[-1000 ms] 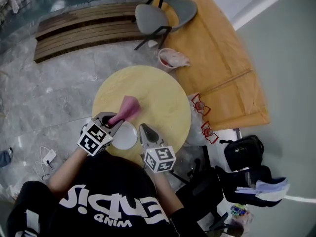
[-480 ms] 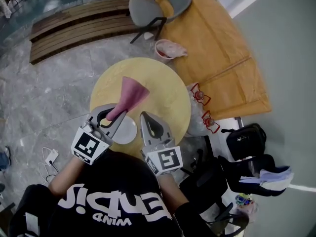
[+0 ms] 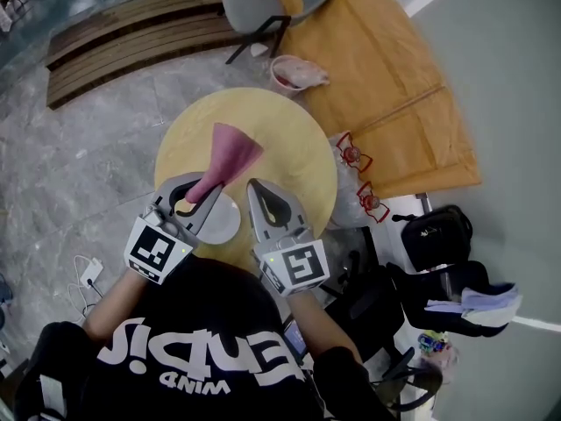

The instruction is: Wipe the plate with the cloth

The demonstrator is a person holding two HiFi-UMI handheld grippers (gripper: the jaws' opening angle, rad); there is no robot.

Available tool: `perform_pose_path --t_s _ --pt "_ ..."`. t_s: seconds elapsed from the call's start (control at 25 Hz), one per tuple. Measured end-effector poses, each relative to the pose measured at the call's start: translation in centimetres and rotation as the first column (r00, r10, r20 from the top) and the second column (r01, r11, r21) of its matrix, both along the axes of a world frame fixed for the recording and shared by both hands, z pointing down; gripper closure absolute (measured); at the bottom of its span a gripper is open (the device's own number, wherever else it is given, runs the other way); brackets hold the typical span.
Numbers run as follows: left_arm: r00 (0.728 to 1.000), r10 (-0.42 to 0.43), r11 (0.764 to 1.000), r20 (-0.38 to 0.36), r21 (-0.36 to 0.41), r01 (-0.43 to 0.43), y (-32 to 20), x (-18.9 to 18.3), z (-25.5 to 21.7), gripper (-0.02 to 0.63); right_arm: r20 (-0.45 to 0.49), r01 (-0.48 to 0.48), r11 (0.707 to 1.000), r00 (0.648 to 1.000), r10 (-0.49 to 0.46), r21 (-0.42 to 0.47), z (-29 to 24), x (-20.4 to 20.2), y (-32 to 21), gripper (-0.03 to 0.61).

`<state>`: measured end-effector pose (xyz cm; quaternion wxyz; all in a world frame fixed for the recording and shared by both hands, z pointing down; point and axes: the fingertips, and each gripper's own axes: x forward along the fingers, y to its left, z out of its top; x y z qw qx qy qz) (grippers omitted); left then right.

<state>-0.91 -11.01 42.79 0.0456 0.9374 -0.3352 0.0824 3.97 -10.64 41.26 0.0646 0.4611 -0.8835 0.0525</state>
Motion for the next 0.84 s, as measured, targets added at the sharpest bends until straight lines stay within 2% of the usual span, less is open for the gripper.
perform_pose_path --t_s 0.32,0.68,0.84 --pt "1.0 0.004 1.0 0.006 -0.023 -0.004 0.1 0.1 0.3 0.563 0.004 0.004 1.0 1.0 -0.004 -0.013 0.1 0.0 -0.2 0.557" --pt "1.0 0.009 1.0 0.018 0.003 -0.009 -0.8 0.3 0.8 0.563 0.035 -0.021 1.0 0.999 0.021 -0.015 0.0 0.7 -1.1 0.557" --pt "1.0 0.011 0.999 0.025 0.043 -0.012 -1.0 0.0 1.1 0.563 0.042 -0.023 1.0 0.999 0.024 -0.017 0.0 0.5 -1.0 0.557"
